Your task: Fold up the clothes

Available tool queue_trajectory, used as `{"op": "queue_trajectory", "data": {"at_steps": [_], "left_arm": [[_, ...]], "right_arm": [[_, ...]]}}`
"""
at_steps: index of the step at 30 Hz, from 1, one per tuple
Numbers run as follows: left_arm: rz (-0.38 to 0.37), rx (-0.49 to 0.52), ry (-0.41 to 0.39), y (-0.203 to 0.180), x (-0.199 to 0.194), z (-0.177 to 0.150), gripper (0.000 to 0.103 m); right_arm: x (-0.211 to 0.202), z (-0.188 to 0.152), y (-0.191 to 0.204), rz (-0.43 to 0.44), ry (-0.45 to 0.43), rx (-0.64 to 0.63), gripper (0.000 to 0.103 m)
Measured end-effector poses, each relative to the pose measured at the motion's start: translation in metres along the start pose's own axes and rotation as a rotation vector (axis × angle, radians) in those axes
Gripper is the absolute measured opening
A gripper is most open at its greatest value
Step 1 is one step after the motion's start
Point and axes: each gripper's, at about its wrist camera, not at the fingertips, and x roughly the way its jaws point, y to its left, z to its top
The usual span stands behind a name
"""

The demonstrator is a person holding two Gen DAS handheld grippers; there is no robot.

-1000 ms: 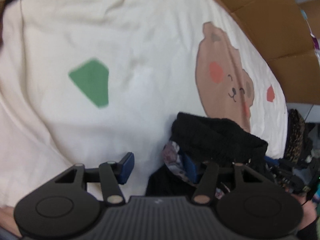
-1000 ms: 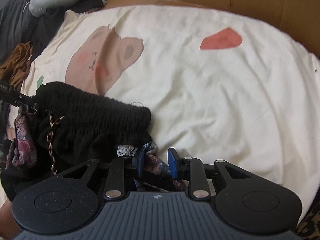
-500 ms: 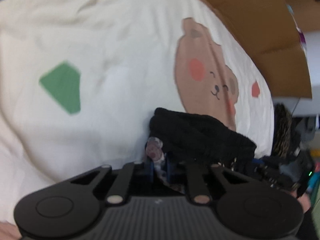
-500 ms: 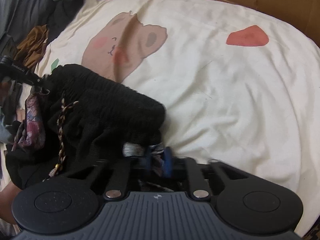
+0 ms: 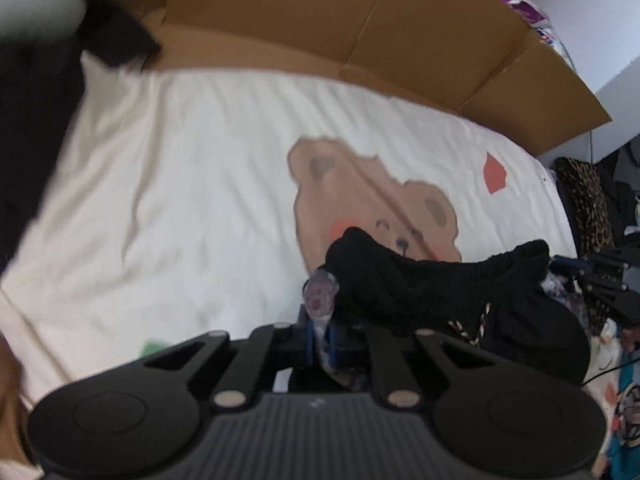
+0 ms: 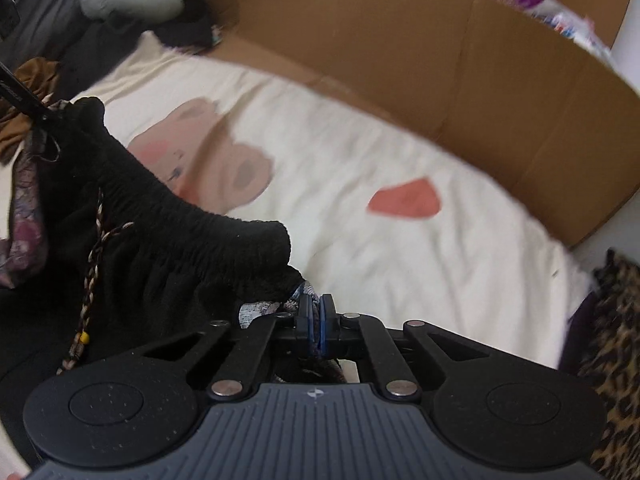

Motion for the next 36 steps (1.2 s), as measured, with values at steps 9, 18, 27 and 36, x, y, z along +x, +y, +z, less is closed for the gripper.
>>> {"op": "queue_trajectory", "data": {"at_steps": [9,18,27,36], "left_arm": [[0.061,0.052,-0.021,0.003,0.017,0.038,0.005],[0.117,-0.035,0.104,0.023,0.058,0.026,0.022],[0.037,-0.214,0.043,0.045,0.034,0.021,0.05],[-0.055,-0.359,-0.001,0.065,0.048,0.023,0.052]], "right_arm": [[0.01,0.03,-0.007,-0.087,-0.053,0.005,0.0],[0.055,0.014,-0.006,-0.024,0.022,0.09,0.004],[0.035,0.006,-0.049,0.091,-0.075,0.363,0.042],[0.06,0.013,-0.058,0.241,-0.055,0.466,0.07]]}}
